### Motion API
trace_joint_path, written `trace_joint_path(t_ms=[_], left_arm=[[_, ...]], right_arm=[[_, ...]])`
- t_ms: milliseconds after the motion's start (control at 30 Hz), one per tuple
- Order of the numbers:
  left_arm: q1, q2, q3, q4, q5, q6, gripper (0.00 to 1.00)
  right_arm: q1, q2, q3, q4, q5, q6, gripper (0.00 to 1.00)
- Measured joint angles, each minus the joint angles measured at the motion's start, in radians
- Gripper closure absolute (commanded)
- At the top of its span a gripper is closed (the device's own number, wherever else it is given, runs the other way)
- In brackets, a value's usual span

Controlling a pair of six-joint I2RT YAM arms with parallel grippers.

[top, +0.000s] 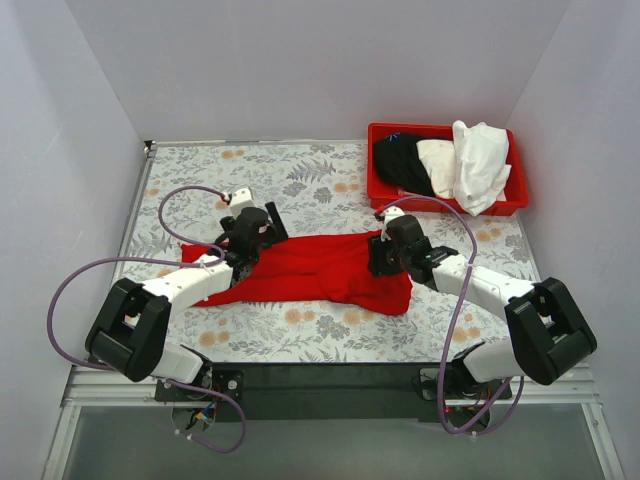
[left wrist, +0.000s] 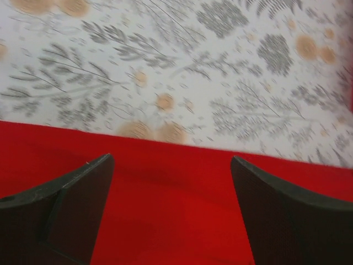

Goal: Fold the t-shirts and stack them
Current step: Fold the tshirt

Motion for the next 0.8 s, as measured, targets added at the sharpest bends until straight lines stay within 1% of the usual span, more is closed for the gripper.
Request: trace_joint_path(t_ms=[133, 267, 433, 533, 567, 667, 800], left_arm=[[-0.119, 0.0, 0.0, -0.019, 0.039, -0.041, 0.21], [-0.226, 0.016, 0.0, -0.027, 0.085, -0.083, 0.21], [-0.332, 0.06, -0.002, -0.034, 0.13, -0.132, 0.21], [-0.369, 0.085, -0.002, -0.033, 0.15, -0.153, 0.2], [-0.373, 0.094, -0.002, -0.032, 0.154, -0.157, 0.2], [-0.376, 0.126, -0.002, -0.032, 0.163, -0.167, 0.2], [-0.377, 0.159, -0.003, -0.033, 0.165, -0.181, 0.2]], right_arm=[[0.032, 0.056, -0.002, 0.0, 0.01, 0.01, 0.58], [0.047, 0.07, -0.017, 0.0, 0.023, 0.016, 0.58], [0.047, 0.083, -0.027, 0.012, 0.026, 0.023, 0.62], [0.047, 0.108, -0.031, 0.021, 0.019, 0.028, 0.72], [0.047, 0.114, -0.031, 0.024, 0.017, 0.029, 0.79], [0.048, 0.115, -0.033, 0.037, 0.005, 0.031, 0.9], [0.05, 0.09, -0.055, 0.048, -0.001, 0.035, 0.95]])
